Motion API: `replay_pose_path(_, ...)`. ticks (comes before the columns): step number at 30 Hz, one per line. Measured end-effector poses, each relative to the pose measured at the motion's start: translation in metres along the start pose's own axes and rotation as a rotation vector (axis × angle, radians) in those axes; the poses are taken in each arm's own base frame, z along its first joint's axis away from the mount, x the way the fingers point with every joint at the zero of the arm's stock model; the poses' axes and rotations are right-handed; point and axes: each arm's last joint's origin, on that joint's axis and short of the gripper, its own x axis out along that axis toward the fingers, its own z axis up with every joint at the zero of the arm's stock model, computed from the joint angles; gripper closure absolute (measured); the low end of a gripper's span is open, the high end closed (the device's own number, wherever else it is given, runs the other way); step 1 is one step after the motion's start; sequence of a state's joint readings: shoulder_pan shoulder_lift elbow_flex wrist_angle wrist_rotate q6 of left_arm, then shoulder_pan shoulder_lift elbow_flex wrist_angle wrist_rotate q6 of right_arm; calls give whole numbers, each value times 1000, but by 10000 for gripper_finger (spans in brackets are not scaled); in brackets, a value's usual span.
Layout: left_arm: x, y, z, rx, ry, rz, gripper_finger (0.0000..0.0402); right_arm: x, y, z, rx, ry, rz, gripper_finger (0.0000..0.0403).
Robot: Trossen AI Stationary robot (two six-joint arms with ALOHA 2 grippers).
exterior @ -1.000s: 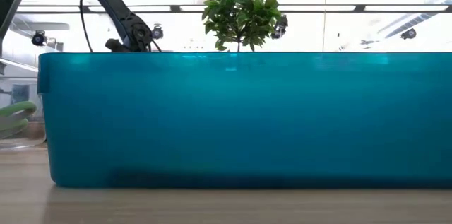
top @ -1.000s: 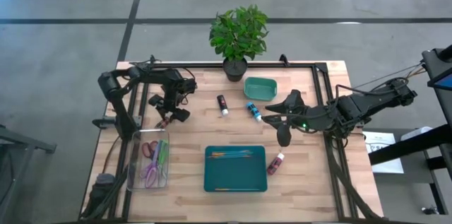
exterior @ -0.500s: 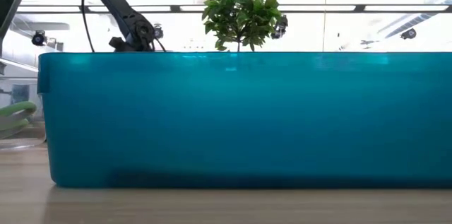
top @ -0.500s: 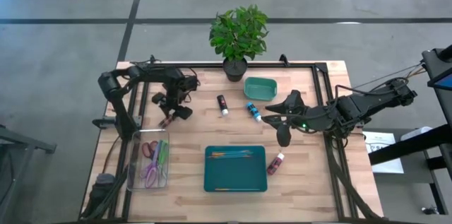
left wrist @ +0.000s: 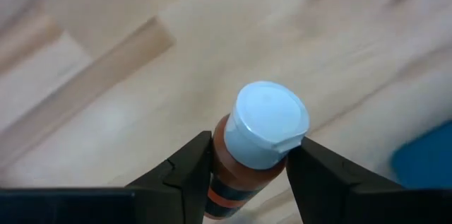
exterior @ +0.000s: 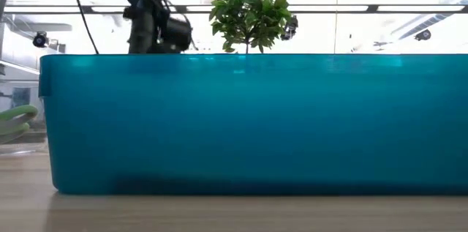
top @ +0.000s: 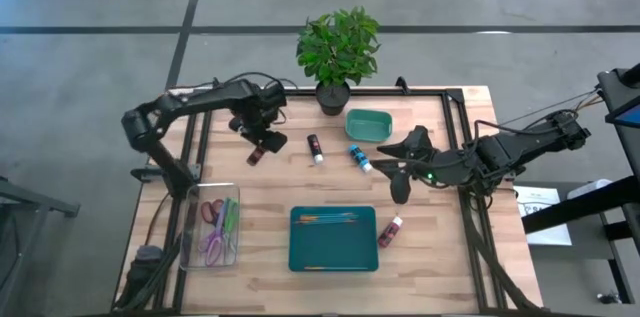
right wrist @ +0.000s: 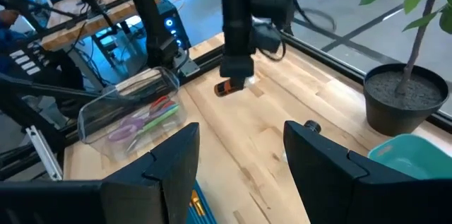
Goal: Pick & Place Paint Supplies
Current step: Put the brown paint bottle into the green bin
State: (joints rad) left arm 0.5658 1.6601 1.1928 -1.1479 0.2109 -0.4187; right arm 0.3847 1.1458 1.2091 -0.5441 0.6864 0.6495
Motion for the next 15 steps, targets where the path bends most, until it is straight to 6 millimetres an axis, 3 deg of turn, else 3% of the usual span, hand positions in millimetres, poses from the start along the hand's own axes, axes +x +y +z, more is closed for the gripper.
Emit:
replay_pose_path(7, -39, -32, -23, 190, -272, -136, 234, 0, -1, 1, 56, -31, -35, 199)
replay_pose_path(15, -58, -92, -58, 491, -508, -284, 234, 0, 6, 10, -27, -91, 45, 199)
